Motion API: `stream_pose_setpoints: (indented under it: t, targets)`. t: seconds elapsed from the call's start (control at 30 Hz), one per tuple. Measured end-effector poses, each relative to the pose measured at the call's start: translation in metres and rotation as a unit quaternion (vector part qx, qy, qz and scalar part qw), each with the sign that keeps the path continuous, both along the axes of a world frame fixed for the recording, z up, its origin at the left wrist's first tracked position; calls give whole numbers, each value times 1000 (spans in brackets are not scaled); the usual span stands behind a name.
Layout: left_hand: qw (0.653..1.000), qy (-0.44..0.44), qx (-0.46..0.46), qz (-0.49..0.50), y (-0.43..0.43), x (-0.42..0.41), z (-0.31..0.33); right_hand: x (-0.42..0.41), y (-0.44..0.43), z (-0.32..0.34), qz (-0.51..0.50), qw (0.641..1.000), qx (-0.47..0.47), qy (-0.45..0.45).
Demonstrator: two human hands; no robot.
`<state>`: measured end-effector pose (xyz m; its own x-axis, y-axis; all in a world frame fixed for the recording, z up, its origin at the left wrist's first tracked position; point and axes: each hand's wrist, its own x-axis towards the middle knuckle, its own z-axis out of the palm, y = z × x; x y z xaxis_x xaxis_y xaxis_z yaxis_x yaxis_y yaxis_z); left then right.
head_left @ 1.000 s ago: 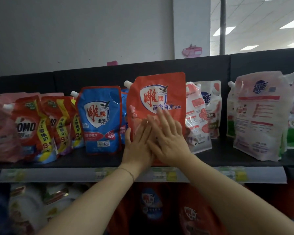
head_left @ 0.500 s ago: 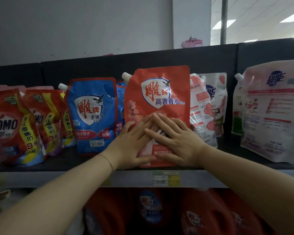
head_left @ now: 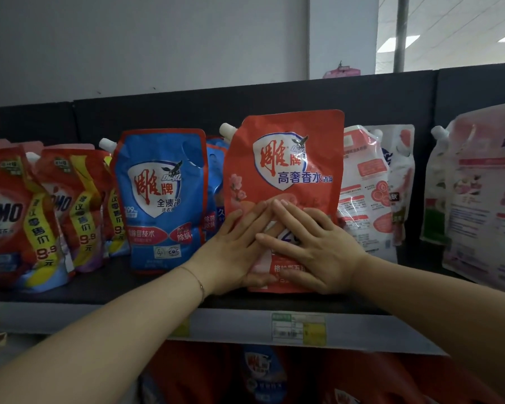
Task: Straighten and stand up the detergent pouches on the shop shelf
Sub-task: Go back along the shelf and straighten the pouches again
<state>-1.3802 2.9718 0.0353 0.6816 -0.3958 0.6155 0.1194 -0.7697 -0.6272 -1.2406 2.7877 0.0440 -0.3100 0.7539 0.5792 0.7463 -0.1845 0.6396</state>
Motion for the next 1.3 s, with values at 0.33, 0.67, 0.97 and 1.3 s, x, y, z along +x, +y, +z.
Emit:
stream_pose_setpoints:
  t: [0.33,0.67,0.97,1.3]
  targets:
    - [999,-38,38,4,20,23,-9,18,19,-8,1,999,29,-42]
    - [999,-42,30,3,23,25,-15,22,24,-11,-7,998,17,-53]
    - [997,41,-27,56,0,-15,-2,-16,5,2,-45,998,-43,-21]
    - [990,93,-77,79,-36,-59,16,-62,-28,12,-49,993,-73,78]
